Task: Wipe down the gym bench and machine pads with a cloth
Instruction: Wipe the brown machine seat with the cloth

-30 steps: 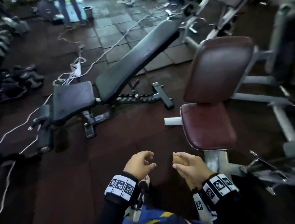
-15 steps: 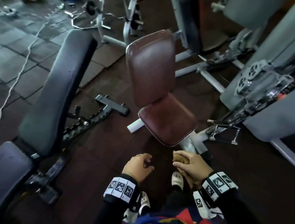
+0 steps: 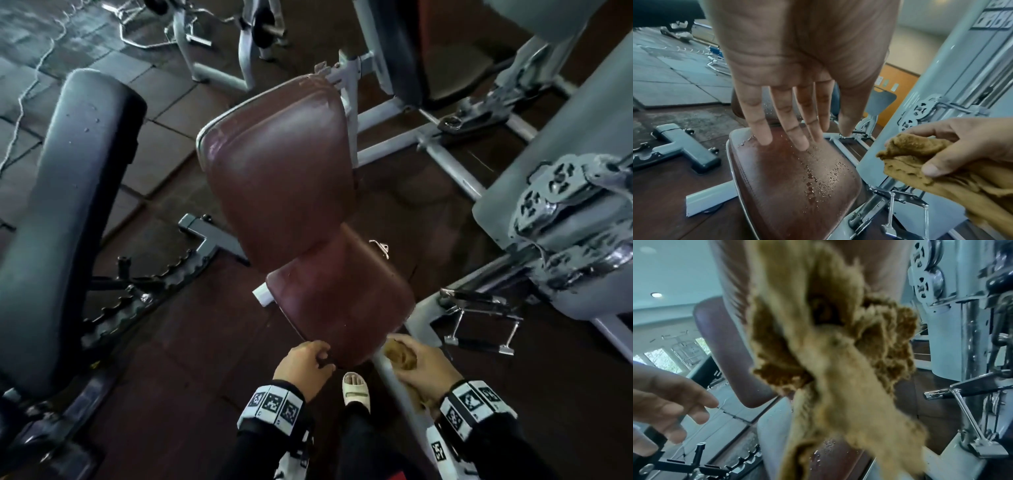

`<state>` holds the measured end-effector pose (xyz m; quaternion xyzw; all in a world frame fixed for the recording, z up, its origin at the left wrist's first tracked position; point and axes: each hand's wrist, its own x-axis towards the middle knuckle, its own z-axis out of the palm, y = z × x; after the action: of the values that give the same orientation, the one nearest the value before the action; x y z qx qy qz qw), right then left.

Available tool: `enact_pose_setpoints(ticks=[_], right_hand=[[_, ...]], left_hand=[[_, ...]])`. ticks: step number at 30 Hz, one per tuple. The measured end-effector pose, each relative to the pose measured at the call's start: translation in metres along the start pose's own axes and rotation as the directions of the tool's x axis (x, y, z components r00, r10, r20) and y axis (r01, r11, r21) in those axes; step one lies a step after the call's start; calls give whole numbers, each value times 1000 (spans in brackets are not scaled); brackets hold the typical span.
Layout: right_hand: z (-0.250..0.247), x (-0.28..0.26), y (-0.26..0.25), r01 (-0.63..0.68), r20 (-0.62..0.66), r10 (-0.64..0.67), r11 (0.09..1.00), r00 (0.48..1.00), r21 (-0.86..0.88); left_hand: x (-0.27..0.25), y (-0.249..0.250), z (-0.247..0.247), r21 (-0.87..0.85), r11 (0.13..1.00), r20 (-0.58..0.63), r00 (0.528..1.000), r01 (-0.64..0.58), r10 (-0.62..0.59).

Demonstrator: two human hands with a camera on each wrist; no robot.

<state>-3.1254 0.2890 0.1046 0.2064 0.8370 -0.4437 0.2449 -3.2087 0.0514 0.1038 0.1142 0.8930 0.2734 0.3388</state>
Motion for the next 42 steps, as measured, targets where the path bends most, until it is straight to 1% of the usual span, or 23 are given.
enact_pose_setpoints(ticks=[4,8,11,13,15,17,19,20,23,25,27,29,31,33,35,36,38,40,42], right_hand=[[-28,66,19,-17,-65,15,999,998,-36],[-45,125,33,-38,-154,16,989,988,-143],[-48,160,46,-16,-229,-27,983,973,-185],[-43,184,57,-32,-266,-26,977,964,-210],[-35,201,62,-31,-257,-41,962,966,-270],[-20,213,71,-22,-223,-71,922,972,-387],[-5,216,79,-58,-226,-61,871,972,-487],[1,215,83,-72,-243,-63,858,968,-509],[9,216,97,-72,-265,-81,849,961,-523],[8,222,100,-81,-258,-60,861,964,-503],[6,227,97,-96,-278,-44,876,960,-473],[8,233,88,-112,-308,-46,872,950,-477],[10,241,74,-143,-339,-28,871,940,-470],[15,248,62,-148,-352,-39,859,935,-490],[26,249,52,-86,-294,-103,821,950,-565],[34,245,49,-27,-243,-152,796,958,-605],[53,229,51,105,-140,-258,747,956,-657],[70,207,67,196,-77,-327,721,942,-665],[74,184,90,220,-56,-339,718,939,-660]], left_hand=[[63,11,16,20,998,-6,999,51,-51],[119,6,31,88,992,-8,996,90,-90],[152,-5,40,173,979,-30,994,108,-104],[174,-16,46,258,957,-33,991,130,-126],[186,-25,51,388,913,-30,992,126,-124],[197,-35,59,459,878,-27,990,137,-140],[203,-47,66,484,862,1,985,150,-172],[205,-52,71,490,858,21,982,154,-188],[209,-63,81,465,871,56,976,161,-211],[213,-68,84,448,880,82,973,158,-217],[216,-70,84,427,893,117,970,144,-213],[216,-71,83,413,901,141,968,134,-209],[215,-70,82,403,905,153,966,133,-210],[214,-68,82,395,908,155,965,136,-212],[213,-67,80,396,908,160,963,138,-216],[213,-67,79,395,908,163,963,137,-216],[212,-66,78,387,912,167,962,136,-214],[212,-66,78,386,913,168,963,134,-212],[213,-65,78,384,914,175,961,132,-213]])
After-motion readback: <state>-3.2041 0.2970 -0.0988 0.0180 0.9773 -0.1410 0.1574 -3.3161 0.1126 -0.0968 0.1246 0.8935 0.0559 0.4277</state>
